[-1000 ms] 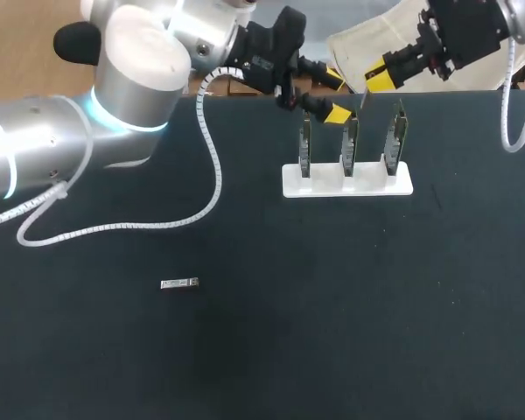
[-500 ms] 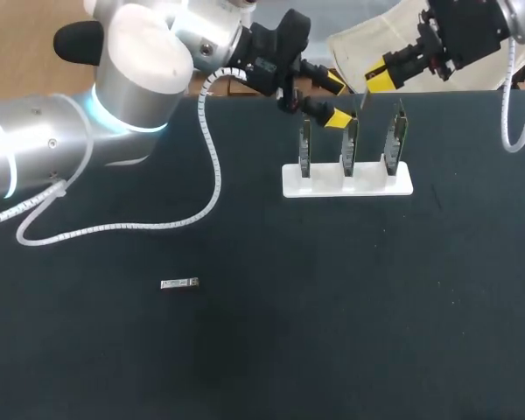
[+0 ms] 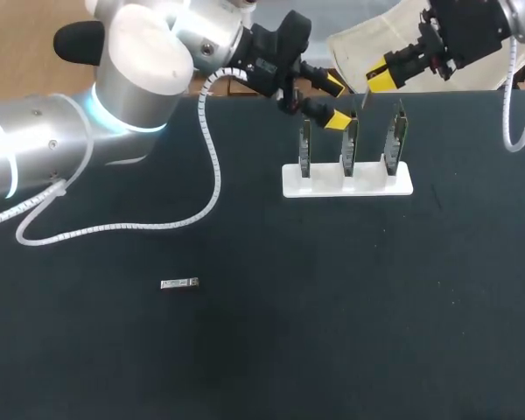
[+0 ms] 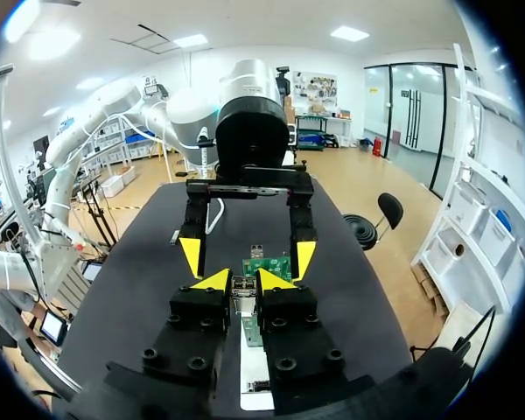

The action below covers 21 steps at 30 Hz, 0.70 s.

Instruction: Pick up the optical module with the left hand, and insert it into the network port with the right hand.

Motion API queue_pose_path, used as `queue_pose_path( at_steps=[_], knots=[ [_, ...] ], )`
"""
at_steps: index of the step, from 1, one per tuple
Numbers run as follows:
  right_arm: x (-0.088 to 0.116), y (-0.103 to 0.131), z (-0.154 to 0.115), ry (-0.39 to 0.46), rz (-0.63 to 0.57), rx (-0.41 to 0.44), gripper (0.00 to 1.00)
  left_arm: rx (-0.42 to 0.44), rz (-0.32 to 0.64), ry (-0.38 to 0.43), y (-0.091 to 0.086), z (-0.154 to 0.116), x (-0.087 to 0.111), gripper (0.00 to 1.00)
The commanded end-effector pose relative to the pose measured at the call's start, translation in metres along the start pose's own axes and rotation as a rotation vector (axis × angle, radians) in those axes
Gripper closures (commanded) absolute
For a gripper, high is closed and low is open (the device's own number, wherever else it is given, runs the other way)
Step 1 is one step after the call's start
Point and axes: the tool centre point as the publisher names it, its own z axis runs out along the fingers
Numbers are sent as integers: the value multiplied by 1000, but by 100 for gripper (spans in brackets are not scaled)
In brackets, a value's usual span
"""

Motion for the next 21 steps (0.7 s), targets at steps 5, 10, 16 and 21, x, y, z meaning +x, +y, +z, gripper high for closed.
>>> queue_pose_path(
  at_steps=[5, 10, 16, 21],
  knots=[
    [0, 0, 1, 3, -5, 1, 100, 16, -8, 5, 5, 0, 1, 0],
    [-1, 0, 2, 12, -19, -1, 100, 16, -8, 5, 5, 0, 1, 0],
    [-1, -1, 7, 28, -41, -7, 100, 16, -8, 5, 5, 0, 1, 0],
    [-1, 0, 12, 51, -77, -7, 100, 16, -8, 5, 5, 0, 1, 0]
  ],
)
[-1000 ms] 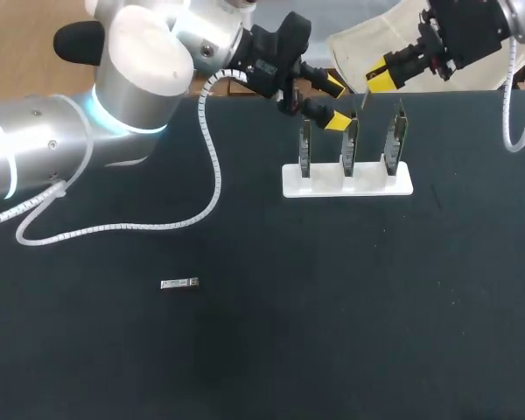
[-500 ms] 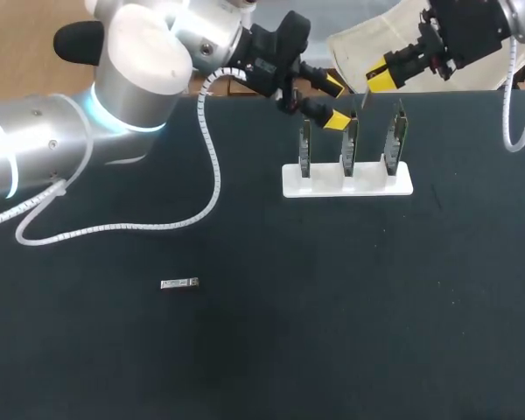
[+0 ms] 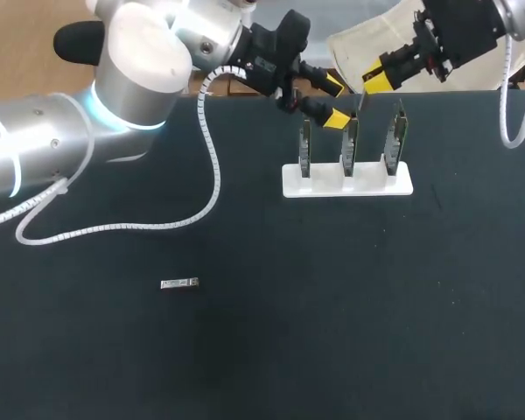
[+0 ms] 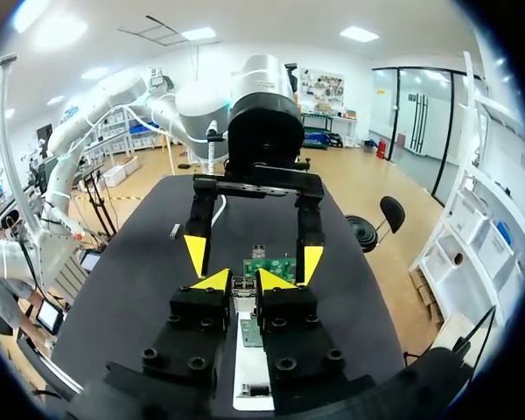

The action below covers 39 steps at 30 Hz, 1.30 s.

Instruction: Pick up the optical module with the left hand, and insert it into the network port with the right hand.

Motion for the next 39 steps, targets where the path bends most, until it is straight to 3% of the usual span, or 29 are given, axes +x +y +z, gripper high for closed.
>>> queue_pose_path(
  at_steps=[1, 11, 39],
  knots=[
    [-1, 0, 5, 17, -16, 3, 100, 5, 0, 4, 2, 0, -1, 0],
    [3, -1, 10, 61, -26, 44, 100, 5, 0, 4, 2, 0, -1, 0],
    [9, -12, 15, 77, -8, 59, 100, 5, 0, 4, 2, 0, -1, 0]
  ],
)
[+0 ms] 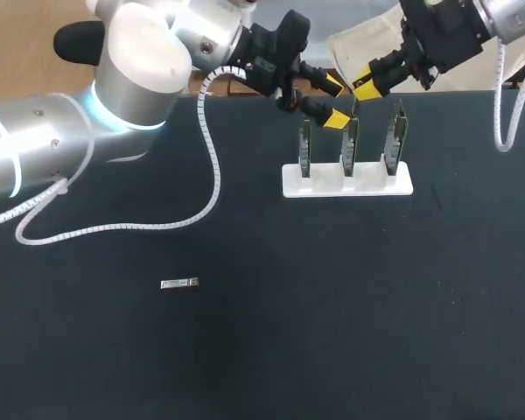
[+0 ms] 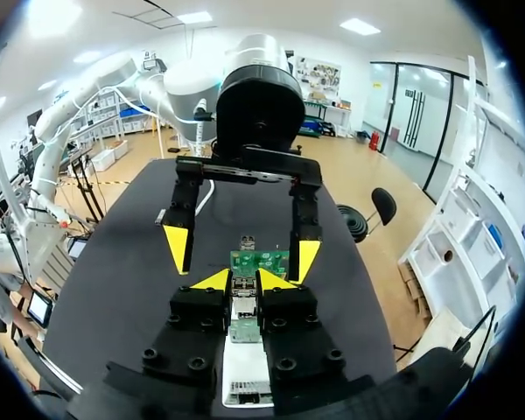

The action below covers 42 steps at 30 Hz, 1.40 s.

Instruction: Pick up the optical module with the left hand, and insert it into the network port with the right hand.

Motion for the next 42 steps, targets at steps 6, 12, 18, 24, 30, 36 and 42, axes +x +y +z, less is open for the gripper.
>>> queue_pose_path(
  at_steps=[6, 12, 18, 24, 30, 36, 42],
  knots=[
    [1, -3, 2, 7, 1, -6, 100, 5, -1, 5, 2, 0, -1, 0],
    [2, -5, 2, 13, 4, -11, 100, 5, -1, 5, 2, 0, -1, 0],
    [3, -6, 3, 19, 4, -21, 100, 5, -1, 5, 2, 0, -1, 0],
    [4, -5, 5, 20, 4, -23, 100, 5, -1, 5, 2, 0, -1, 0],
    [1, -3, 3, 16, 0, -24, 100, 5, -1, 5, 2, 0, -1, 0],
    [-3, -2, 0, 13, -10, -17, 100, 5, -1, 5, 2, 0, -1, 0],
    [-2, -2, 0, 18, -17, -20, 100, 5, -1, 5, 2, 0, -1, 0]
  ],
)
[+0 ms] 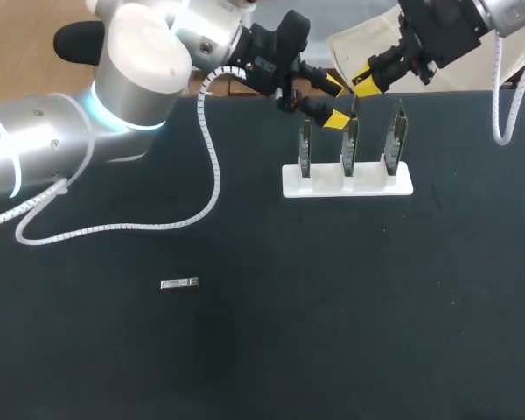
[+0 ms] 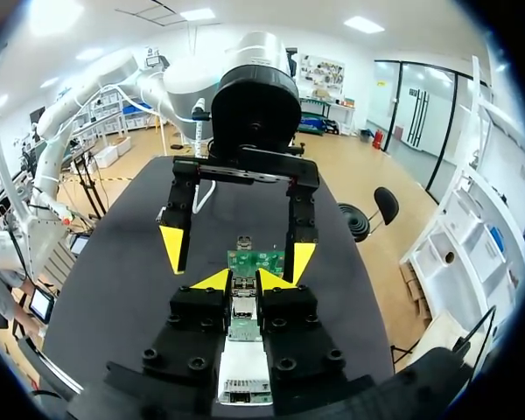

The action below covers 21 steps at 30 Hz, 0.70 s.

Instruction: Pick up the optical module with the left hand, and insert it into the network port with the right hand.

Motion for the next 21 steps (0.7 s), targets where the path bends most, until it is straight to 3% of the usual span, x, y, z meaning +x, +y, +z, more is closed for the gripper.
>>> queue_pose_path(
  at_steps=[1, 21],
  knots=[
    [-1, 2, 1, 0, -4, -3, 100, 5, -1, 5, 2, 0, -1, 0],
    [3, 4, 2, 6, -2, -37, 100, 5, -1, 5, 2, 0, -1, 0]
  ],
)
